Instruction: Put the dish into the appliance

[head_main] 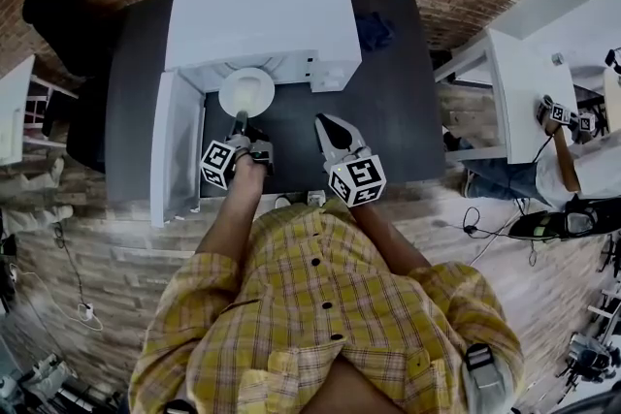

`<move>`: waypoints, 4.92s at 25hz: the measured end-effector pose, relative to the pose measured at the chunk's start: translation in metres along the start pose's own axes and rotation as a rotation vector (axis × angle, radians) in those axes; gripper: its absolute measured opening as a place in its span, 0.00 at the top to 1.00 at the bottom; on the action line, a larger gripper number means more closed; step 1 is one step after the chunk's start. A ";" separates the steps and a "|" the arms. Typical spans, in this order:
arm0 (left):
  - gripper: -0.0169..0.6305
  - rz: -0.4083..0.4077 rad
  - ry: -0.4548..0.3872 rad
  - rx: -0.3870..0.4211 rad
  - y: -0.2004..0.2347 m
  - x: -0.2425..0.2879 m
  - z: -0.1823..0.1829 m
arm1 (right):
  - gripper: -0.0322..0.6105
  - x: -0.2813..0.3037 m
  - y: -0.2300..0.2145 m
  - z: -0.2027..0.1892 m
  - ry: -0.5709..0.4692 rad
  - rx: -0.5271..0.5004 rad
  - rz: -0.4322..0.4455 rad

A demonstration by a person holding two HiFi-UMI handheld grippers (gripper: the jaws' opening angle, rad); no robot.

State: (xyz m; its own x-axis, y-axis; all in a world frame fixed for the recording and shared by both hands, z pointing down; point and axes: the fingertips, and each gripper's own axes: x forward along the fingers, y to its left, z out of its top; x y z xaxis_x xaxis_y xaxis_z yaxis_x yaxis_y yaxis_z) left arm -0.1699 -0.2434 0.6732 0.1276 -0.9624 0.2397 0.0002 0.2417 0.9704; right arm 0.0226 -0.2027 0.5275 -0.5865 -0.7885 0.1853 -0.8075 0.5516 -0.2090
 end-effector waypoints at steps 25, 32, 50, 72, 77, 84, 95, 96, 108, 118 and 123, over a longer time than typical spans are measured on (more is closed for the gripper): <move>0.95 0.051 -0.027 0.017 0.010 0.043 0.005 | 0.94 0.001 -0.019 0.001 0.011 0.004 -0.016; 0.95 0.057 -0.028 0.011 0.013 0.054 0.004 | 0.94 0.003 -0.023 -0.001 0.017 -0.001 -0.020; 0.95 0.043 -0.059 -0.011 0.017 0.070 0.007 | 0.94 0.008 -0.024 -0.004 0.029 -0.003 -0.024; 0.95 0.005 -0.072 -0.008 0.014 0.091 0.010 | 0.94 0.008 -0.023 -0.009 0.042 0.001 -0.029; 0.95 0.008 -0.072 -0.006 0.013 0.094 0.007 | 0.94 0.007 -0.026 -0.008 0.043 0.004 -0.032; 0.95 -0.002 -0.065 -0.014 0.012 0.099 0.006 | 0.94 0.007 -0.028 -0.008 0.042 0.007 -0.032; 0.95 0.002 -0.069 -0.022 0.013 0.103 0.006 | 0.94 0.004 -0.033 -0.009 0.043 0.008 -0.041; 0.95 0.004 -0.066 -0.026 0.014 0.104 0.006 | 0.94 0.005 -0.034 -0.009 0.043 0.009 -0.040; 0.90 -0.001 -0.056 -0.037 0.014 0.099 0.005 | 0.94 0.006 -0.031 -0.008 0.040 0.014 -0.031; 0.90 -0.012 -0.049 -0.043 0.009 0.087 0.003 | 0.94 0.002 -0.025 -0.005 0.029 0.011 -0.020; 0.90 -0.018 -0.045 -0.046 0.009 0.077 0.004 | 0.94 -0.001 -0.019 -0.003 0.022 0.007 -0.013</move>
State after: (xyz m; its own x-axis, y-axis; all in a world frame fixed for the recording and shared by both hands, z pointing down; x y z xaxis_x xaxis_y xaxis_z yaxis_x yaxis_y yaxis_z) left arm -0.1645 -0.3160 0.7006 0.0823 -0.9710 0.2246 0.0474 0.2289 0.9723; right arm 0.0384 -0.2112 0.5339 -0.5770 -0.7895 0.2093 -0.8149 0.5390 -0.2132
